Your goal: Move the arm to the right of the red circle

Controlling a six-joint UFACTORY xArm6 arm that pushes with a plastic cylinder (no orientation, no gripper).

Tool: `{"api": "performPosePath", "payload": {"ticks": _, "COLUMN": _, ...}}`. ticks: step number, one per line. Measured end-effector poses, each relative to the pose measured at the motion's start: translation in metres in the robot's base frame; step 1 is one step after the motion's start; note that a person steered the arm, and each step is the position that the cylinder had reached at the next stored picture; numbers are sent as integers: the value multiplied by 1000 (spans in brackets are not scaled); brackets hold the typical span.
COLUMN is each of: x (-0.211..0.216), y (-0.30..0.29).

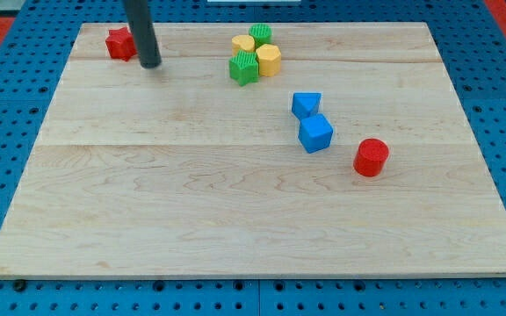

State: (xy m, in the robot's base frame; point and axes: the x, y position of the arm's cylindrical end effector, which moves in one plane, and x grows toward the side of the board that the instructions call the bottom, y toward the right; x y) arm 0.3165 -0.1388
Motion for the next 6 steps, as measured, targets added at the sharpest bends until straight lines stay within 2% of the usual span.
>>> {"api": "performPosePath", "payload": {"ticks": 1, "x": 85, "y": 14}}
{"api": "performPosePath", "payload": {"ticks": 2, "x": 152, "y": 57}}
{"api": "performPosePath", "payload": {"ticks": 3, "x": 205, "y": 140}}
{"api": "performPosePath", "payload": {"ticks": 4, "x": 239, "y": 217}}
{"api": "performPosePath", "payload": {"ticks": 5, "x": 238, "y": 303}}
{"api": "performPosePath", "payload": {"ticks": 6, "x": 218, "y": 352}}
